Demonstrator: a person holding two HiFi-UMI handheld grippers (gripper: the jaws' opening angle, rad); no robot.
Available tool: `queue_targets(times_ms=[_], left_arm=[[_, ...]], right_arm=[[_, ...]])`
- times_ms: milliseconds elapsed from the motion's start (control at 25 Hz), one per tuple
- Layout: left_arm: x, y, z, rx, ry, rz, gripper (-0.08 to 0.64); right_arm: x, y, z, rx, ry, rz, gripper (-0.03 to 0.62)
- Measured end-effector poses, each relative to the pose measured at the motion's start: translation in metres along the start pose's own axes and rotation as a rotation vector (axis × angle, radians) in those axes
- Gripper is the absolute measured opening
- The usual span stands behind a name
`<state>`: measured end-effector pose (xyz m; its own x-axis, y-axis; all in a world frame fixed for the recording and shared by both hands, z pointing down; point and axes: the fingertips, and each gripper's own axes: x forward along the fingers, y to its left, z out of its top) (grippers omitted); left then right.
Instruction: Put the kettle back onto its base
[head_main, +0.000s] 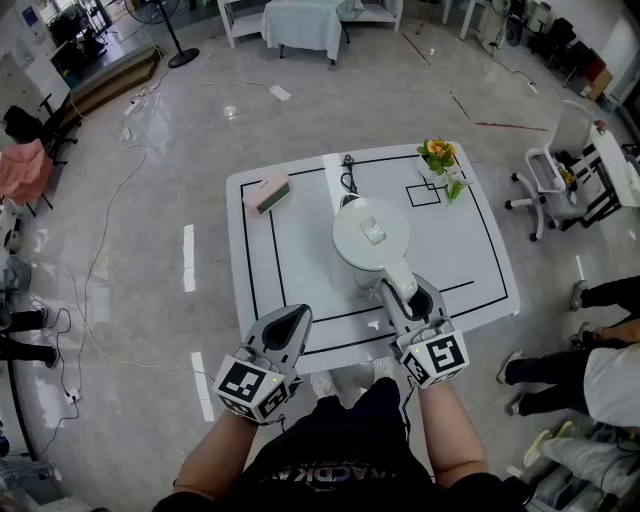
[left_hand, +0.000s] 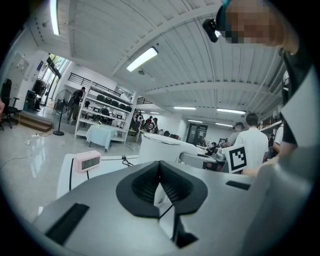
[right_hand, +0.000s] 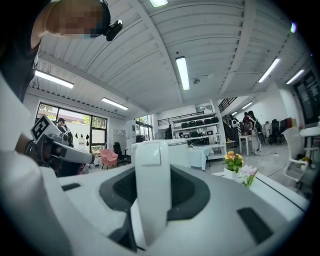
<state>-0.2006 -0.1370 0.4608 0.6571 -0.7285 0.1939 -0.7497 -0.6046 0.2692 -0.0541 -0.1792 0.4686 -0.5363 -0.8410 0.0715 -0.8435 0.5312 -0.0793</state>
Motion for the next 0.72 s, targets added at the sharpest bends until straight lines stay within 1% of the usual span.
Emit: queue_targets(times_ms=[160, 320, 480, 720], left_arm=[[-0.003, -0.006, 0.0, 0.002, -0.003, -0.011, 0.004], [-0.006, -0.013, 0.002, 0.007, -0.012, -0.026, 0.003], [-0.01, -0.02, 0.003, 0.01, -0.018, -0.042, 0.003], [-0.011, -0.03, 0.005, 0.018, -0.032, -0.064, 0.005]], right_arm=[[-0.004, 0.003, -0.005, 0.015, 0.029, 0.011, 0.132], [-0.009, 0.007, -0.007, 0.042, 0.05, 0.031, 0.153], [-0.018, 0.008, -0.004, 0.033, 0.057, 0.013, 0.175], [-0.043, 0.007, 0.004, 0.008, 0.055, -0.017, 0.178]])
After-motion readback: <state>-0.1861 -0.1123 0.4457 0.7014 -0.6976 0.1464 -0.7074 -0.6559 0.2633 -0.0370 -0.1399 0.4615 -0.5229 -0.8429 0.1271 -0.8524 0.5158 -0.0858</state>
